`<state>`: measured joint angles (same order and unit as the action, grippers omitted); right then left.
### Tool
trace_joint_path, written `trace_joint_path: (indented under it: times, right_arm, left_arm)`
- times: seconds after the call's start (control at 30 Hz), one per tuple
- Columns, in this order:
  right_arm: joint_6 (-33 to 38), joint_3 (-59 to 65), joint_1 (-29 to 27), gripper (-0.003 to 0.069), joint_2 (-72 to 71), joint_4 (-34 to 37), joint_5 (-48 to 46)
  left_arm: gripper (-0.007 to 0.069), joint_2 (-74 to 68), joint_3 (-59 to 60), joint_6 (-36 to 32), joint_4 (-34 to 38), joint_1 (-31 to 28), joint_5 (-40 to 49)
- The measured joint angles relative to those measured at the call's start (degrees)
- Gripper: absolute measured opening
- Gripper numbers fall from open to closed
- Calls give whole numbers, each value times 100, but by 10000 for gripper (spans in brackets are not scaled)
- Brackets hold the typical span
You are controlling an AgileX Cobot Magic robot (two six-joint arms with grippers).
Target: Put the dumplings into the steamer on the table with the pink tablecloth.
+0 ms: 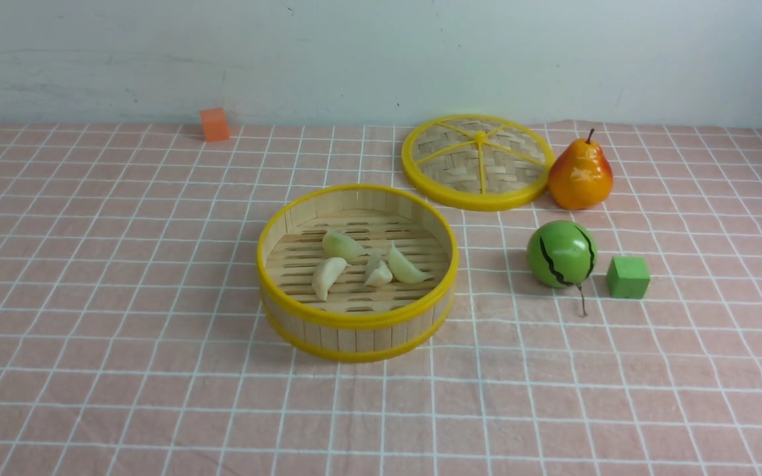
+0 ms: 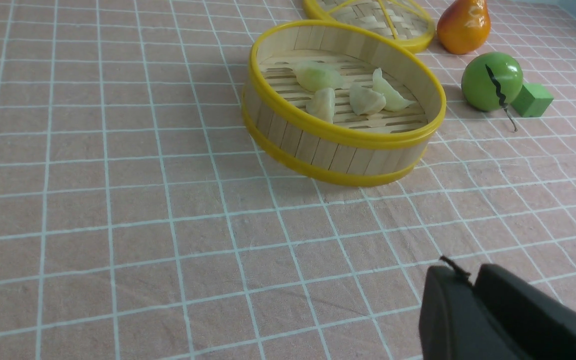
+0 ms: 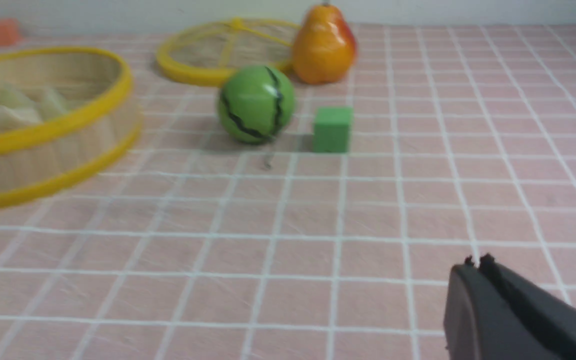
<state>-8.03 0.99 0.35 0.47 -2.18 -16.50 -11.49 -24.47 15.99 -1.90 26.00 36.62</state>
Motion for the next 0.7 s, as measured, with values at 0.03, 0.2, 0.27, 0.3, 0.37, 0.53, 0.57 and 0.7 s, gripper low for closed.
trace_joint_path:
  times: [0.03,0.2,0.27,0.3,0.37,0.53,0.57,0.7]
  right_arm:
    - [-182,39,-252,-11,-81,-107,-288]
    - [-387,-4,-560,-11,-103,-154,-542]
    - [-387,-11,-554,-11,-103,-139,-561]
    - [-387,-11,-536,-11,-103,-139,-575]
    - [-387,-11,-446,-11,-103,-139,-573]
    - [-387,-11,-149,-11,-103,-134,-577]
    - [-387,-11,-136,-11,-103,-134,-577]
    - [-387,-11,-117,-11,-103,-121,-577]
  left_arm:
    - [67,0,0,2,0,0,13]
    - [68,0,0,2,12,0,58]
    - [69,0,0,2,12,0,83]
    - [70,0,0,2,12,0,88]
    - [71,0,0,2,12,0,100]
    - [74,0,0,2,16,0,107]
    - [74,0,0,2,16,0,107]
    - [80,0,0,2,16,0,107]
